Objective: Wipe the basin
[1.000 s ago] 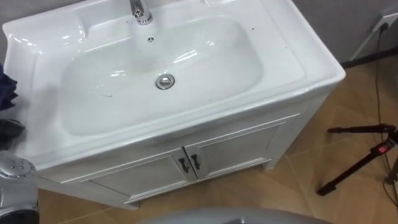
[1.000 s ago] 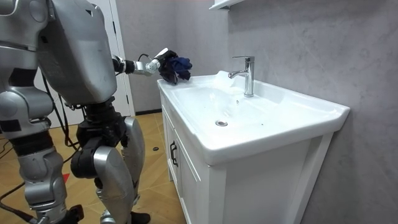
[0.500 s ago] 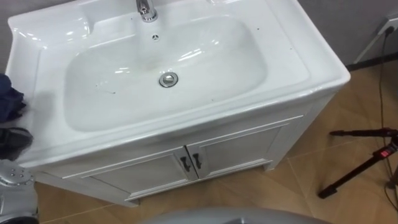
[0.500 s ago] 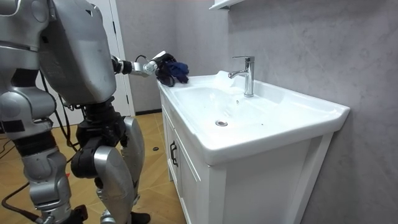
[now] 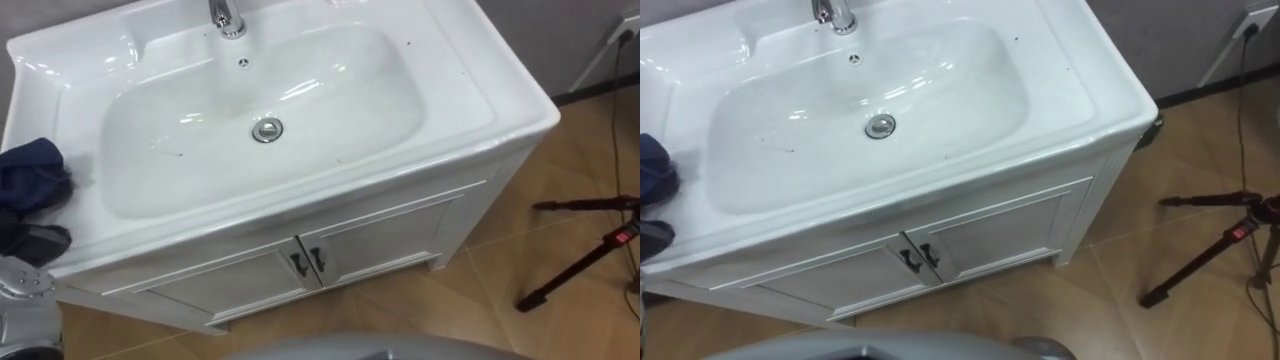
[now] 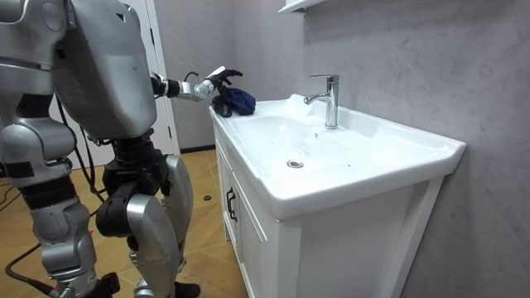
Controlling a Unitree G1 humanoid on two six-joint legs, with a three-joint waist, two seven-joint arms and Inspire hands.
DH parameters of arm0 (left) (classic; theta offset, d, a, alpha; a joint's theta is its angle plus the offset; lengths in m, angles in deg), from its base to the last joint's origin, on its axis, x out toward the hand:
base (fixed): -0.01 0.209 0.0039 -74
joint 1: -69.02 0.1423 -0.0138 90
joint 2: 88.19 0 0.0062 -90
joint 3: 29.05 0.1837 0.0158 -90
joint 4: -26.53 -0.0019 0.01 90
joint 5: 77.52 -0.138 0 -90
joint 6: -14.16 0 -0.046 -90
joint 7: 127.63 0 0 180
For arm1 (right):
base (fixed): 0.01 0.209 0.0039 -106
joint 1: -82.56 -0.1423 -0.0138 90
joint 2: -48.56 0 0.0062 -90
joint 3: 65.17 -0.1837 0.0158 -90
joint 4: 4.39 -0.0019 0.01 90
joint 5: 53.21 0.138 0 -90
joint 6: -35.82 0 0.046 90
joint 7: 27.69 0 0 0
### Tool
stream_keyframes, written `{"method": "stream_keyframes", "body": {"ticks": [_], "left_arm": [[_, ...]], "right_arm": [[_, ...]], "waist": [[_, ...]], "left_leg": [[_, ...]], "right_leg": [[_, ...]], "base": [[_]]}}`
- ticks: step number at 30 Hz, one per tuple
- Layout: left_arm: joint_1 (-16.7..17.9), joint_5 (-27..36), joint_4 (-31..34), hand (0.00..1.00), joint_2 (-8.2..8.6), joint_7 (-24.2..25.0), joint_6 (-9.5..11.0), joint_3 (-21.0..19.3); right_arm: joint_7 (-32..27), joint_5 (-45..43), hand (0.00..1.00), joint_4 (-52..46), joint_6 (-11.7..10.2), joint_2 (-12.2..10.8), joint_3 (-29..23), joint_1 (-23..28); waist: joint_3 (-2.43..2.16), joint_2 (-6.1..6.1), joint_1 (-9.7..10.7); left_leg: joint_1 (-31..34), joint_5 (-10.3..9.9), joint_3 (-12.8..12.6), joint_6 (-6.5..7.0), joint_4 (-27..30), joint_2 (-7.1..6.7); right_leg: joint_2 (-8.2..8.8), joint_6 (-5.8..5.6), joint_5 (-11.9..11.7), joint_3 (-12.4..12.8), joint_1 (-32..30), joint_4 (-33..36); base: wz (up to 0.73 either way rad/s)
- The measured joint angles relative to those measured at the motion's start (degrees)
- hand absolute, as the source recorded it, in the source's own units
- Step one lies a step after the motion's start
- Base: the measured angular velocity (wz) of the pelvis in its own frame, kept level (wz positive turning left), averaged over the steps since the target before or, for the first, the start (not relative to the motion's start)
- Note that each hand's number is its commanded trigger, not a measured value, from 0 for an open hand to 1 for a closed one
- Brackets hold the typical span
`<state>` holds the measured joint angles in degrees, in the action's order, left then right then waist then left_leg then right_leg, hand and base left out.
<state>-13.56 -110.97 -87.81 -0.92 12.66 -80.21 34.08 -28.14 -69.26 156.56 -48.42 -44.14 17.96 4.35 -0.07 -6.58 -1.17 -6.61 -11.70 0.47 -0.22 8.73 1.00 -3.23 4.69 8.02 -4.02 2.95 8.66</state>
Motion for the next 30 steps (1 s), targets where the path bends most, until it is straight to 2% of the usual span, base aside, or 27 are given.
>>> {"method": "stream_keyframes", "body": {"ticks": [6,7,12,20,25,28,30], "left_arm": [[-1.2,-0.1,0.0,0.00,0.00,-0.3,0.8,0.0],[-1.4,-0.1,0.3,0.00,0.00,-0.4,0.8,0.0],[-1.5,-0.1,2.1,0.00,-0.01,-0.7,1.8,0.0],[-1.5,0.5,2.5,0.00,-0.01,-0.6,2.8,0.2],[-1.5,6.1,4.5,0.00,0.00,1.5,3.7,0.8],[-1.5,7.0,4.7,0.00,-0.01,3.8,3.9,2.0],[-1.5,9.8,4.7,0.00,0.00,5.2,4.4,3.9]], "right_arm": [[0.2,-0.1,0.00,0.0,-0.2,0.0,0.0,-0.1],[0.2,-0.1,0.00,0.0,-0.3,0.0,0.0,-0.1],[0.3,0.0,0.00,0.2,-0.9,-0.2,0.0,-0.1],[0.5,0.0,0.00,0.3,-1.0,-0.6,0.0,-0.1],[0.7,-0.3,0.00,0.4,-1.5,-0.5,-0.1,-0.4],[1.6,-0.6,0.00,0.3,-2.0,-0.5,-0.1,-0.4],[2.4,-0.5,0.00,0.3,-2.1,-0.5,0.0,-0.4]], "waist": [[0.02,0.05,0.1],[-0.09,0.34,0.1],[0.01,0.99,0.5],[0.00,1.34,1.1],[0.11,1.23,1.2],[0.07,1.28,1.3],[0.03,1.35,1.5]], "left_leg": [[0.0,0.0,0.0,0.00,0.0,-0.02],[0.0,0.0,0.0,0.00,0.0,-0.02],[0.1,0.0,0.0,0.01,0.5,-0.06],[0.0,0.0,-0.2,0.01,0.6,-0.05],[0.0,0.0,-0.1,0.01,0.7,-0.09],[0.2,0.0,0.2,0.01,0.7,-0.19],[0.2,0.0,0.3,0.02,0.7,-0.27]], "right_leg": [[0.02,-0.06,0.1,0.0,0.0,0.0],[0.02,-0.05,0.1,0.0,0.0,0.0],[0.07,-0.03,0.1,0.0,0.0,0.1],[0.10,-0.04,0.1,0.1,0.1,0.2],[0.12,-0.06,0.1,0.1,0.1,0.3],[0.14,-0.18,0.2,0.1,0.0,0.3],[0.17,-0.25,0.2,0.2,0.1,0.3]], "base": [[0.00],[0.00],[0.00],[0.00],[0.00],[0.06],[0.02]]}}
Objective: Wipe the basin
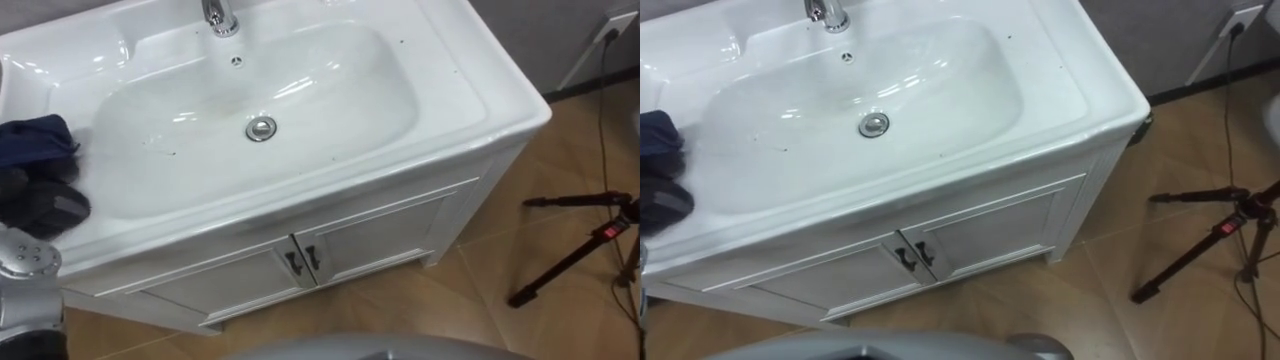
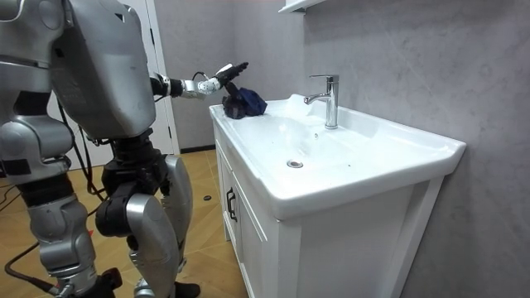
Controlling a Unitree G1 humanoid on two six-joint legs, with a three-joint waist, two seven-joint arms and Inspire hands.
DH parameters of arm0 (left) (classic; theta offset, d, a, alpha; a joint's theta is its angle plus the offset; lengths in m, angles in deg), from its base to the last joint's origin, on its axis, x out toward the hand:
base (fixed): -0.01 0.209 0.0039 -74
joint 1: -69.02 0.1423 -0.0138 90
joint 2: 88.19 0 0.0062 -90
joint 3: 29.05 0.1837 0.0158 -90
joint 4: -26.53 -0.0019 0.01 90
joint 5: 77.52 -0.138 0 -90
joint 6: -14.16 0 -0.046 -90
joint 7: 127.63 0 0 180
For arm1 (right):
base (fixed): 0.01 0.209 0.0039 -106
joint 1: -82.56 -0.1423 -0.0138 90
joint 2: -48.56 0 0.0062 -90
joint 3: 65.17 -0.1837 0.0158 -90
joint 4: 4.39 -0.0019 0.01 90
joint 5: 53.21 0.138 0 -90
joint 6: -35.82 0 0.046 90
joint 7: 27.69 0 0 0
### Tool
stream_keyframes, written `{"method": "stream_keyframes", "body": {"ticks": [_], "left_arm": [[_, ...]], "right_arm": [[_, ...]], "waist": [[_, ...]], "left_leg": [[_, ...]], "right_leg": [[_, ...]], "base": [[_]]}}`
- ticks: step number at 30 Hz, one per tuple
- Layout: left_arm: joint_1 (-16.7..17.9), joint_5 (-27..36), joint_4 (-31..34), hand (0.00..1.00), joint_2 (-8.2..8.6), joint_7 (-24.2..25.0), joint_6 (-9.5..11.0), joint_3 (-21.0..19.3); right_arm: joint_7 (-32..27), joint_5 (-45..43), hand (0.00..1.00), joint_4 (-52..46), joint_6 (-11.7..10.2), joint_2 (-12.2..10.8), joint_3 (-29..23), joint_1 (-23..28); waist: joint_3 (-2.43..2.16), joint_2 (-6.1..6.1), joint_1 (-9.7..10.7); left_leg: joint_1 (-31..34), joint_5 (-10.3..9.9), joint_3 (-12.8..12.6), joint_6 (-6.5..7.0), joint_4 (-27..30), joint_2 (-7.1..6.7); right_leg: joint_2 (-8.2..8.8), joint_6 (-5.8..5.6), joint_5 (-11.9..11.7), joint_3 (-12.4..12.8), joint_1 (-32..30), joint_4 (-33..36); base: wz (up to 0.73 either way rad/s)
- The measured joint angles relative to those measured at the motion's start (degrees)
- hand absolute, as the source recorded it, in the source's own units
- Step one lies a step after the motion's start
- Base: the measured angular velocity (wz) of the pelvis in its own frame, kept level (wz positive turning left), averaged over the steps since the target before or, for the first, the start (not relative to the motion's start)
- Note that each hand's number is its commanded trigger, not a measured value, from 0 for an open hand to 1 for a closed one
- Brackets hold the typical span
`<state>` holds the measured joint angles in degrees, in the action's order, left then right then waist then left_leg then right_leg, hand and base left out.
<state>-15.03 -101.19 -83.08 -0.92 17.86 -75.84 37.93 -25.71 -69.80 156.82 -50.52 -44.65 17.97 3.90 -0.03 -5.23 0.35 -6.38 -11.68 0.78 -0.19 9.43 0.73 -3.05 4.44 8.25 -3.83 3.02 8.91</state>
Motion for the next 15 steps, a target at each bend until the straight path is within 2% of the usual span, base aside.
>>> {"method": "stream_keyframes", "body": {"ticks": [6,11,15], "left_arm": [[0.0,9.3,-0.2,0.00,0.03,4.6,0.4,4.4],[0.0,10.6,-1.2,0.00,0.03,8.0,1.3,7.5],[-0.1,10.7,-3.0,0.00,-0.03,9.8,1.8,7.6]], "right_arm": [[0.9,0.1,0.00,0.1,-0.7,0.0,0.7,-0.1],[1.9,0.2,0.00,0.1,-1.3,0.7,1.1,0.0],[2.0,0.1,0.00,0.1,-1.3,0.9,1.1,0.0]], "waist": [[0.11,0.01,0.7],[0.15,-0.15,1.0],[0.15,-0.25,1.2]], "left_leg": [[-0.2,0.0,-0.5,0.01,-0.1,-0.01],[-0.3,0.0,-0.7,0.01,-0.1,-0.01],[-0.3,0.0,-0.8,0.01,-0.1,0.02]], "right_leg": [[0.05,0.00,0.0,0.2,0.0,0.1],[0.03,-0.01,0.0,0.5,0.0,0.2],[0.03,-0.01,0.0,0.4,0.0,0.1]], "base": [[-0.03],[-0.03],[0.00]]}}
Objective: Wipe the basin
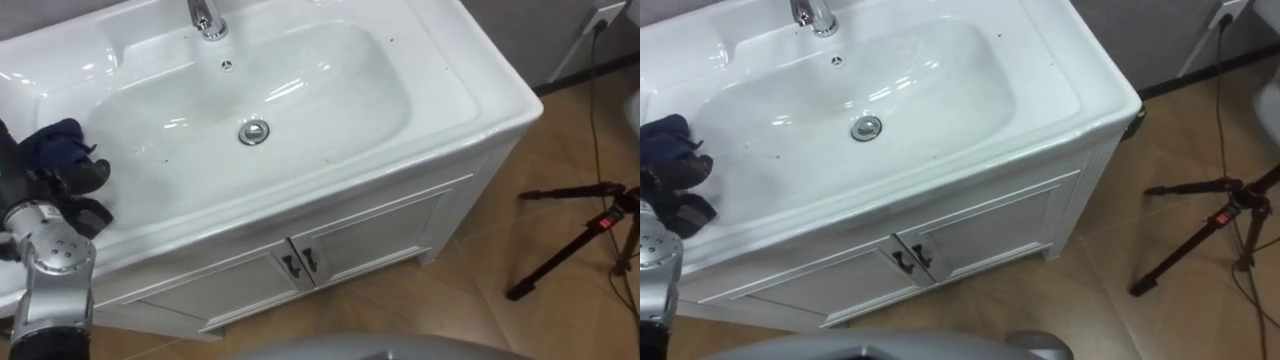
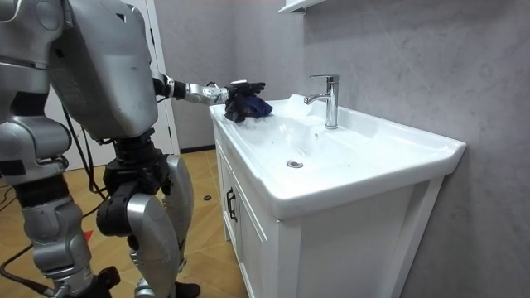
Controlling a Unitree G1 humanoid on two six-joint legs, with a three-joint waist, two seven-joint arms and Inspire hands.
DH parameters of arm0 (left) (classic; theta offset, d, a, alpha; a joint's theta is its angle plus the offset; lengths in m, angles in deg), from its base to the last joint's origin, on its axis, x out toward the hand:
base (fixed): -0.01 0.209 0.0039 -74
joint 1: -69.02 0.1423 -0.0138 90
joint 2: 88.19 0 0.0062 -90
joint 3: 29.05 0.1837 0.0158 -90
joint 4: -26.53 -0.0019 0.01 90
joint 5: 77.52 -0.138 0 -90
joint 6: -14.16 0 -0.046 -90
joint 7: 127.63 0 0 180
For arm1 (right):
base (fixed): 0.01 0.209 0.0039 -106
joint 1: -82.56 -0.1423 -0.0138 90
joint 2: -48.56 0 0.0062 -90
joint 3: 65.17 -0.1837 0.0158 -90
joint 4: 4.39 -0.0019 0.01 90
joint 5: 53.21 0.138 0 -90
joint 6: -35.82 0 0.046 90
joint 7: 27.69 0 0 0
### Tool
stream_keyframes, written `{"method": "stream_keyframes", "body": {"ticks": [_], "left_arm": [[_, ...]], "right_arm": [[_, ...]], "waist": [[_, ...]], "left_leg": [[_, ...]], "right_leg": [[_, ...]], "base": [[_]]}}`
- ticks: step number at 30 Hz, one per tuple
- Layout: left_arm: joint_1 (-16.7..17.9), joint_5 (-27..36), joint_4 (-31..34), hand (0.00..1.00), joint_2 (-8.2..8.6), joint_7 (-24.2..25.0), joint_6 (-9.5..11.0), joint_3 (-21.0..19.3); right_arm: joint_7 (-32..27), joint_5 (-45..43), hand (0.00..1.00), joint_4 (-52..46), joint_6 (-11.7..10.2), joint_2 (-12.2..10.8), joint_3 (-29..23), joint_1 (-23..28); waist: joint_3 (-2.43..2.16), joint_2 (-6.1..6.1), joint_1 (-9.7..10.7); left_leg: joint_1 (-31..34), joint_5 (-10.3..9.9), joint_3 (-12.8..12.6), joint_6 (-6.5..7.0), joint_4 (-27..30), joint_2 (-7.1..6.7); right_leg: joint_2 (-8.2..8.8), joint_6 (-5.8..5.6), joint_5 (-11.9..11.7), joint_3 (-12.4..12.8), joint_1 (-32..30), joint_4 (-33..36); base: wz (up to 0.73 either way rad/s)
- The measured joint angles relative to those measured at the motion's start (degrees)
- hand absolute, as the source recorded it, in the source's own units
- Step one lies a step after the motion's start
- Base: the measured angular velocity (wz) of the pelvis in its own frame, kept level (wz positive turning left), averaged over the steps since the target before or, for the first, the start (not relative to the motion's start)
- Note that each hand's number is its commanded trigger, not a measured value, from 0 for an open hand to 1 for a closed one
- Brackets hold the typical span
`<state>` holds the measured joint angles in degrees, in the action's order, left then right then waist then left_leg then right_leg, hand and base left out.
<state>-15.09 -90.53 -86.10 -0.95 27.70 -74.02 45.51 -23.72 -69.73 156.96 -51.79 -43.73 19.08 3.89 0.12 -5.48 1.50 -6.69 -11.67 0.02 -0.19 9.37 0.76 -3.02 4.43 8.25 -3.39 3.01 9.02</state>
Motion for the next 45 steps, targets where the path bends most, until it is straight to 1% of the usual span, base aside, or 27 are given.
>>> {"method": "stream_keyframes", "body": {"ticks": [6,7,9,14,15,16,17,19,20,21,23,25,26,27,28,30,32,34,37,38,39,40,41,42,43,44,45], "left_arm": [[0.0,0.0,-1.8,0.00,-0.06,0.7,0.0,0.0],[0.0,0.0,-1.8,0.00,-0.06,0.7,0.0,0.0],[0.0,0.0,-1.8,0.00,-0.06,0.7,0.0,-0.1],[-0.1,-0.2,-1.8,0.00,-0.06,0.6,0.0,-0.1],[-0.6,-0.3,-1.7,0.00,-0.07,0.6,0.0,-0.1],[-1.1,-0.7,-1.7,0.00,-0.07,0.5,0.0,-0.2],[-2.1,-1.8,-1.4,0.00,-0.14,0.2,0.0,-0.2],[-2.2,-2.9,1.4,0.00,-0.38,-0.4,0.0,-0.5],[-2.3,-3.2,3.6,0.00,-0.51,-1.6,0.0,-0.6],[-2.6,-4.8,5.1,0.00,-0.78,-2.7,0.1,-1.3],[-3.1,-5.7,7.3,0.00,-0.96,-4.8,0.3,-2.8],[-3.2,-5.8,9.8,0.00,-1.03,-6.5,0.5,-4.4],[-3.2,-5.7,11.8,0.00,-1.03,-7.6,0.6,-5.3],[-3.2,-5.6,14.1,0.00,-1.03,-8.6,0.8,-5.8],[-3.2,-5.6,15.1,0.00,-1.04,-9.0,1.0,-6.0],[-3.2,-5.6,18.0,0.00,-1.04,-10.3,2.4,-6.7],[-3.2,-5.6,18.9,0.00,-1.05,-11.4,3.2,-7.0],[-3.2,-5.5,19.7,0.00,-1.04,-12.5,3.7,-7.1],[-3.2,-5.5,20.4,0.00,-1.03,-15.3,5.0,-8.5],[-3.2,-5.0,20.5,0.00,-1.05,-16.4,5.6,-9.7],[-3.2,-4.6,20.5,0.00,-1.13,-17.9,6.0,-11.4],[-3.2,-4.3,20.5,0.00,-1.30,-18.5,6.1,-12.2],[-3.3,-3.8,20.5,0.00,-1.82,-19.6,6.3,-13.9],[-3.3,-3.7,20.5,0.00,-2.38,-20.4,7.0,-15.8],[-3.3,-3.6,20.6,0.00,-2.62,-21.0,7.3,-16.8],[-3.3,-3.0,20.9,0.00,-2.98,-22.3,7.7,-18.8],[-3.3,-2.2,20.9,0.00,-3.13,-22.8,8.0,-19.7]], "right_arm": [[0.0,0.0,0.00,0.0,0.1,0.0,0.0,-0.1],[0.0,0.0,0.00,0.0,0.1,0.0,0.0,-0.1],[0.0,-0.1,0.00,-0.1,0.1,0.0,0.0,-0.1],[0.0,-0.5,0.00,-0.1,0.1,0.0,0.0,0.0],[-0.1,-0.5,0.00,-0.1,0.1,0.0,0.0,0.0],[-0.1,-0.5,0.00,-0.1,0.1,-0.1,0.0,-0.1],[-0.1,-0.6,0.00,0.0,0.2,-0.3,0.0,0.0],[-0.2,-1.0,0.00,0.2,0.2,-0.3,0.0,-0.1],[-0.5,-1.4,0.00,0.2,0.2,-0.3,0.0,-0.1],[-0.9,-1.9,0.00,0.1,0.2,-0.3,0.0,-0.1],[-1.4,-1.9,0.00,0.1,0.2,-0.3,0.0,-0.1],[-1.4,-1.9,0.00,0.2,0.2,-0.3,0.0,-0.1],[-1.3,-1.9,0.00,0.2,0.1,-0.3,0.0,-0.1],[-1.3,-1.9,0.00,0.2,0.1,-0.3,-0.1,-0.1],[-1.3,-1.9,0.00,0.2,0.1,-0.3,-0.1,-0.1],[-1.3,-1.9,0.00,0.8,0.1,-0.3,0.0,0.0],[-1.2,-1.9,0.00,1.1,0.1,-0.3,0.0,-0.1],[-1.3,-1.9,0.00,1.4,0.1,-0.3,0.0,-0.1],[-1.4,-1.9,0.00,1.4,0.1,-0.3,0.0,0.1],[-1.6,-2.0,0.00,1.4,0.1,-0.3,0.0,0.1],[-2.0,-2.4,0.00,1.4,0.1,-0.3,0.0,-0.1],[-2.2,-2.5,0.00,1.3,0.0,-0.3,0.0,-0.1],[-2.6,-2.5,0.00,1.3,0.0,-0.3,0.0,0.0],[-2.8,-2.5,0.00,1.2,-0.1,-0.3,0.0,0.1],[-2.9,-2.5,0.00,1.2,-0.2,-0.3,0.0,0.1],[-3.1,-2.5,0.00,1.1,-0.5,-0.3,0.0,0.6],[-3.3,-2.6,0.00,1.0,-0.6,-0.3,0.0,0.8]], "waist": [[0.05,-0.11,0.0],[0.16,0.10,0.0],[0.07,-0.04,0.0],[0.08,0.07,-0.1],[0.06,0.14,-0.1],[-0.04,0.06,-0.2],[-0.10,0.31,-0.3],[-0.10,0.53,-0.3],[-0.13,0.63,-0.4],[-0.10,0.69,-0.5],[-0.04,0.73,-0.5],[0.08,0.91,-0.6],[0.09,0.91,-0.5],[0.21,1.05,-0.5],[0.20,1.06,-0.5],[0.26,1.20,-0.5],[0.25,1.16,-0.6],[0.24,1.14,-0.8],[0.10,0.99,-1.6],[-0.10,0.80,-2.0],[-0.19,0.70,-2.2],[-0.22,0.71,-2.4],[-0.31,0.72,-3.2],[-0.40,0.86,-3.8],[-0.43,0.92,-4.0],[-0.47,0.99,-4.5],[-0.49,1.04,-5.0]], "left_leg": [[0.0,0.0,0.0,0.00,0.0,-0.02],[0.0,0.0,0.0,0.00,0.0,-0.02],[0.0,0.0,0.0,0.00,0.0,-0.01],[0.0,0.0,0.0,0.00,0.0,-0.02],[0.1,0.0,0.0,0.00,0.0,-0.01],[0.1,0.0,0.0,0.00,0.0,-0.01],[0.0,0.0,0.1,0.00,0.0,0.00],[0.0,0.0,0.1,0.00,0.0,0.00],[0.0,0.0,0.1,0.00,0.0,-0.02],[-0.2,0.0,-0.1,0.00,0.0,-0.01],[-0.5,0.0,-0.7,0.00,0.0,0.07],[-0.9,0.0,-1.4,0.00,-0.2,0.15],[-1.0,0.0,-1.4,0.00,-0.2,0.15],[-1.0,0.0,-1.4,0.00,-0.2,0.14],[-0.9,0.0,-1.4,0.00,-0.2,0.13],[-1.0,0.0,-1.4,0.00,-0.2,0.09],[-1.0,0.0,-1.3,0.00,-0.2,0.08],[-0.9,0.0,-1.0,0.00,-0.1,0.06],[-0.8,0.0,-1.1,0.00,-0.1,0.07],[-0.8,0.0,-1.2,0.00,-0.1,0.07],[-0.8,0.0,-1.2,0.00,0.0,0.05],[-0.8,0.0,-1.2,0.00,0.0,0.04],[-0.9,0.0,-1.1,0.00,0.0,0.04],[-0.9,0.0,-0.6,0.00,0.0,0.00],[-0.8,0.0,-0.4,0.00,0.0,-0.04],[-0.8,0.0,0.2,0.00,0.0,-0.16],[-0.8,0.0,0.2,0.00,0.0,-0.20]], "right_leg": [[0.02,0.00,0.0,0.0,0.0,0.0],[0.02,-0.01,0.0,0.0,0.0,0.0],[0.01,-0.01,0.0,0.0,0.0,0.0],[0.00,-0.01,0.0,0.1,0.0,0.0],[0.01,-0.02,0.0,0.1,-0.1,0.1],[-0.01,-0.01,0.0,0.1,0.0,0.1],[-0.07,-0.01,0.0,0.1,0.0,0.1],[-0.07,-0.01,0.0,0.1,0.0,0.1],[-0.06,-0.02,0.0,0.1,0.1,0.2],[-0.05,-0.02,0.0,0.3,0.0,0.7],[-0.07,-0.01,0.0,0.5,0.1,0.7],[-0.20,0.00,0.0,1.1,0.2,0.7],[-0.29,0.00,0.0,1.5,0.2,0.7],[-0.29,-0.01,0.0,1.5,0.1,0.7],[-0.27,-0.02,0.0,1.5,0.1,0.7],[-0.24,-0.05,0.0,1.5,0.1,0.8],[-0.23,-0.06,0.0,1.5,0.0,0.9],[-0.23,-0.07,0.0,1.5,-0.1,0.9],[-0.26,-0.07,0.0,1.4,-0.1,0.8],[-0.22,-0.06,0.0,1.5,-0.1,0.9],[-0.21,-0.06,0.0,1.5,-0.1,0.9],[-0.22,-0.06,0.0,1.6,-0.2,0.9],[-0.20,-0.06,0.0,1.6,-0.2,0.9],[-0.18,-0.04,0.0,1.5,-0.1,0.8],[-0.16,-0.04,0.0,1.5,-0.1,0.8],[-0.12,-0.06,0.0,1.4,-0.1,0.8],[-0.10,-0.08,0.0,1.5,-0.1,0.8]], "base": [[0.00],[0.00],[0.00],[0.00],[0.00],[0.05],[0.05],[0.02],[-0.04],[-0.06],[-0.13],[-0.16],[-0.10],[-0.05],[0.00],[0.00],[0.00],[0.00],[0.00],[0.00],[-0.03],[-0.06],[-0.07],[0.00],[0.07],[0.07],[0.00]]}}
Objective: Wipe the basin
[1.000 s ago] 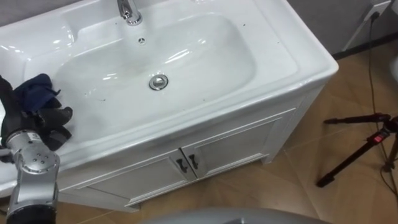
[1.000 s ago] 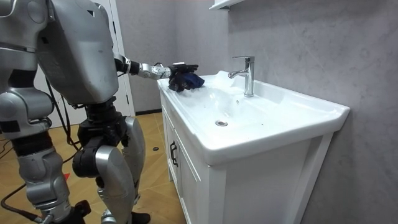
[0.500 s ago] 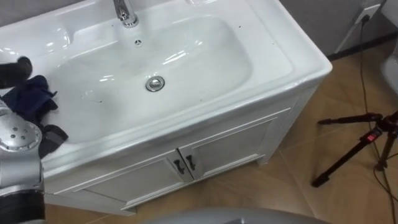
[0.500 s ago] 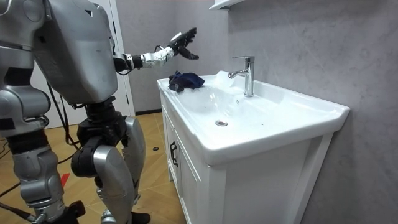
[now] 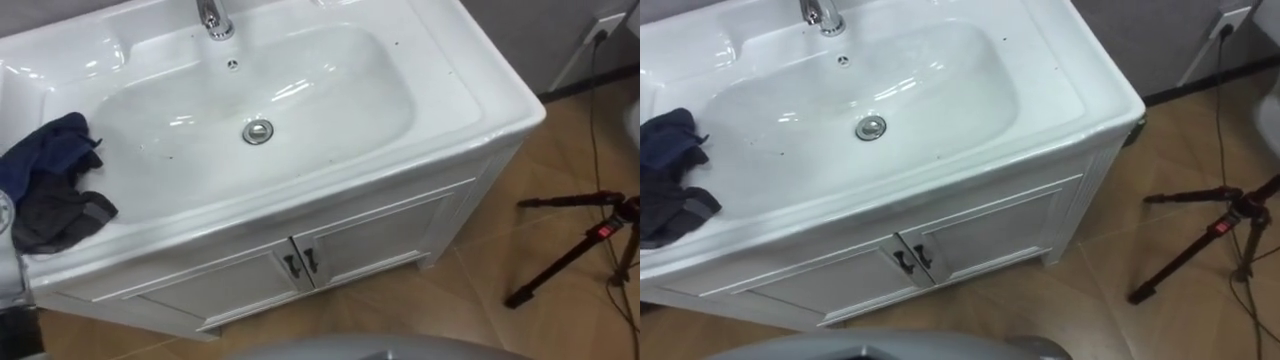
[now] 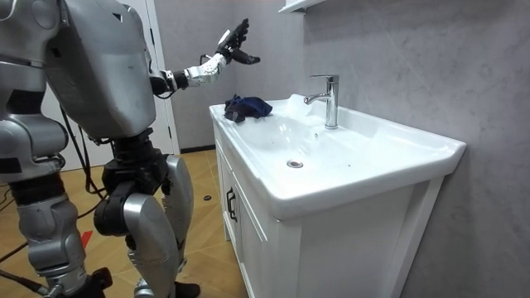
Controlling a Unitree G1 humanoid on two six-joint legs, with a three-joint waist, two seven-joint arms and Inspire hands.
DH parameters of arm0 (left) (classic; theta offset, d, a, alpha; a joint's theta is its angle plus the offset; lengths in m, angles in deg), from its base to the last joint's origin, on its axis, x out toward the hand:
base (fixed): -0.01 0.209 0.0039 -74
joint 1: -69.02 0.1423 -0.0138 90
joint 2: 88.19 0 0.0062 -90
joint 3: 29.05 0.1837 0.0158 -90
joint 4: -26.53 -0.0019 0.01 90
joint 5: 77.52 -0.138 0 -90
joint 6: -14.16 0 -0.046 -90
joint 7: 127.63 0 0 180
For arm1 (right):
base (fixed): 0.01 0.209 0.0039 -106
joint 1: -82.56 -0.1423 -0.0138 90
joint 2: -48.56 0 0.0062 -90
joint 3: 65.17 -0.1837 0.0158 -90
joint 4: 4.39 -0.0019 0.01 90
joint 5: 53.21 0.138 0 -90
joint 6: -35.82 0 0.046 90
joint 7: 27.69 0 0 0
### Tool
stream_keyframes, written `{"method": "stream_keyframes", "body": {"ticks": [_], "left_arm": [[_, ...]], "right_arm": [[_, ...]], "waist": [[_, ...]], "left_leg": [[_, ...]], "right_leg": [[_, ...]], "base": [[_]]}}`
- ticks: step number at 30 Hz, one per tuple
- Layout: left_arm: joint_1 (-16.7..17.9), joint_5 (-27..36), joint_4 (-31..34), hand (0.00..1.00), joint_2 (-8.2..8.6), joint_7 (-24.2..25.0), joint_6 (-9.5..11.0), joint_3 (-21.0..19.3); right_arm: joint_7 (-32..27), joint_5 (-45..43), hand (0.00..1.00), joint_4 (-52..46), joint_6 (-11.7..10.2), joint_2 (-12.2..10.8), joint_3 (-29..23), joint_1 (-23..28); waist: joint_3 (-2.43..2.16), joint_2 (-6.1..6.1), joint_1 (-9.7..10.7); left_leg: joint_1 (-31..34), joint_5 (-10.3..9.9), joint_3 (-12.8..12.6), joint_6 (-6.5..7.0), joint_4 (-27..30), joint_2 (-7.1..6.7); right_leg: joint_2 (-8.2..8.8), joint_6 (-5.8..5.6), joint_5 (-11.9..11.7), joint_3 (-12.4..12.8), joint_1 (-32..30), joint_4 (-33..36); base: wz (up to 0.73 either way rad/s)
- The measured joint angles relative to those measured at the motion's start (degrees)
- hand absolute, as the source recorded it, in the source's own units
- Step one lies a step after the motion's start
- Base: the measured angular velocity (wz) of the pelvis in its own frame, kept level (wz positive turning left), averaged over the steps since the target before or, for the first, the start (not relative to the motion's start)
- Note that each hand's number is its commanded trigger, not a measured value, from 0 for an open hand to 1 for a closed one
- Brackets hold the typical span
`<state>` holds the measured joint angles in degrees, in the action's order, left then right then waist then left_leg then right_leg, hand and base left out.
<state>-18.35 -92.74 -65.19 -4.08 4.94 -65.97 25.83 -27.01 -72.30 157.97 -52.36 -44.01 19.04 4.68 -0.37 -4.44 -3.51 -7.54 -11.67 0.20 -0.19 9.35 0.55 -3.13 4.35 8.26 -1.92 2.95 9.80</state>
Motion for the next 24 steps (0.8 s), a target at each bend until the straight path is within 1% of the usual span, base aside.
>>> {"method": "stream_keyframes", "body": {"ticks": [1,3,4,6,7,9,11,12,13,14,15,16,18,21,22,24], "left_arm": [[0.0,1.5,0.0,0.00,-0.07,-0.9,0.6,-2.1],[0.9,6.3,-0.5,0.00,-0.14,-2.9,1.6,-6.4],[0.9,7.3,-1.2,0.00,-0.15,-3.3,1.7,-7.5],[1.1,10.8,-5.8,0.00,-0.26,-4.7,1.8,-11.3],[1.5,11.5,-6.9,0.00,-0.26,-5.0,1.8,-12.1],[4.4,13.6,-10.4,0.00,-0.26,-6.2,1.8,-14.0],[5.5,14.7,-12.9,0.00,-0.25,-7.0,1.7,-14.5],[5.9,15.4,-13.9,0.00,-0.25,-7.4,1.7,-14.5],[6.0,15.9,-14.3,0.00,-0.25,-7.6,1.7,-14.5],[6.3,16.1,-15.7,0.00,-0.24,-8.2,1.7,-14.5],[6.7,16.4,-16.2,0.00,-0.23,-8.3,1.7,-14.5],[8.1,18.3,-16.9,0.00,-0.20,-8.3,1.7,-14.3],[10.7,22.6,-19.1,0.00,0.29,-8.2,1.7,-14.2],[11.8,27.5,-22.4,0.00,0.85,-8.4,1.7,-14.1],[11.8,28.0,-23.5,0.00,0.89,-8.4,1.7,-14.1],[12.4,30.2,-26.8,0.00,1.61,-8.6,1.7,-14.1]], "right_arm": [[-0.4,0.0,0.00,-0.1,-0.3,0.0,0.0,0.3],[-0.6,0.0,0.00,-0.8,-0.6,0.0,-0.1,0.7],[-0.7,-0.1,0.00,-0.8,-0.7,0.0,-0.1,0.8],[-1.1,-0.8,0.00,-0.8,-0.5,-0.1,-0.1,0.9],[-1.2,-1.0,0.00,-0.8,-0.5,-0.2,-0.1,1.0],[-1.4,-1.1,0.00,-1.4,-0.5,-0.3,-0.1,1.5],[-1.5,-1.2,0.00,-1.6,-0.5,-0.3,-0.1,2.0],[-1.6,-1.3,0.00,-2.0,-0.3,-0.3,-0.1,2.3],[-1.6,-1.4,0.00,-2.4,-0.2,-0.3,-0.1,2.7],[-1.6,-1.7,0.00,-4.0,0.2,-0.2,0.0,3.5],[-1.6,-1.7,0.00,-4.4,0.2,-0.2,0.0,3.7],[-1.5,-1.7,0.00,-4.9,0.3,-0.3,0.1,3.9],[-1.4,-1.7,0.00,-5.2,0.3,-0.2,0.2,4.1],[-1.5,-1.6,0.00,-6.0,0.8,-0.3,1.1,4.9],[-1.6,-1.6,0.00,-6.0,0.8,-0.3,1.1,5.1],[-2.1,-1.6,0.00,-6.3,0.7,-0.2,1.1,5.1]], "waist": [[-0.03,-0.06,-1.0],[-0.04,-0.11,-2.5],[-0.03,-0.12,-3.1],[0.07,-0.47,-4.3],[0.10,-0.51,-4.5],[0.04,-0.37,-5.2],[0.00,-0.27,-5.6],[0.00,-0.28,-6.0],[-0.01,-0.27,-6.4],[-0.11,-0.43,-7.1],[-0.17,-0.52,-7.4],[-0.25,-0.59,-7.7],[-0.43,-0.89,-7.6],[-0.45,-0.94,-7.7],[-0.47,-0.96,-7.7],[-0.36,-0.84,-7.9]], "left_leg": [[-0.1,0.0,0.0,0.00,-0.1,-0.02],[-0.3,0.0,0.0,0.00,-0.3,-0.05],[-0.3,0.0,0.0,0.00,-0.3,-0.07],[-0.3,0.0,0.0,0.01,-0.3,-0.11],[-0.3,0.0,0.0,0.01,-0.2,-0.12],[0.1,0.0,0.1,0.01,-0.2,-0.22],[0.3,-0.1,0.2,0.10,-0.1,-0.30],[0.8,-0.2,0.8,0.41,0.1,-0.39],[1.0,-0.2,1.0,0.43,0.1,-0.46],[1.0,-0.2,1.4,0.53,-0.2,-0.55],[1.0,-0.2,1.5,0.57,-0.3,-0.57],[1.0,-0.3,1.7,0.58,-0.3,-0.60],[1.2,-0.3,2.3,0.59,-0.3,-0.73],[1.4,-0.3,3.3,0.63,-0.2,-1.04],[1.4,-0.3,3.3,0.64,-0.2,-1.06],[1.0,-0.2,3.3,0.66,-0.2,-1.15]], "right_leg": [[0.02,-0.02,0.0,0.0,0.1,0.0],[0.05,-0.09,0.0,0.0,0.1,0.0],[0.06,-0.09,0.1,0.0,0.1,0.0],[0.09,-0.18,0.1,0.0,0.1,0.0],[0.10,-0.21,0.1,0.0,0.1,0.1],[0.26,-0.34,0.2,-0.5,0.1,0.0],[0.29,-0.52,0.4,-0.7,0.1,0.0],[0.41,-0.56,0.4,-1.4,0.1,0.1],[0.47,-0.60,0.4,-1.6,0.1,0.1],[0.54,-0.65,0.5,-1.6,0.1,0.2],[0.56,-0.66,0.5,-1.7,0.1,0.2],[0.85,-0.65,0.4,-2.9,0.1,0.3],[1.08,-0.61,0.6,-3.5,0.0,0.4],[1.45,-0.63,1.3,-4.6,-0.1,1.1],[1.50,-0.65,1.4,-4.7,-0.1,1.2],[1.67,-0.62,2.1,-4.7,-0.2,2.1]], "base": [[-0.04],[0.00],[0.00],[0.02],[0.07],[0.14],[0.21],[0.24],[0.17],[0.07],[0.05],[0.08],[0.13],[0.20],[0.14],[0.02]]}}
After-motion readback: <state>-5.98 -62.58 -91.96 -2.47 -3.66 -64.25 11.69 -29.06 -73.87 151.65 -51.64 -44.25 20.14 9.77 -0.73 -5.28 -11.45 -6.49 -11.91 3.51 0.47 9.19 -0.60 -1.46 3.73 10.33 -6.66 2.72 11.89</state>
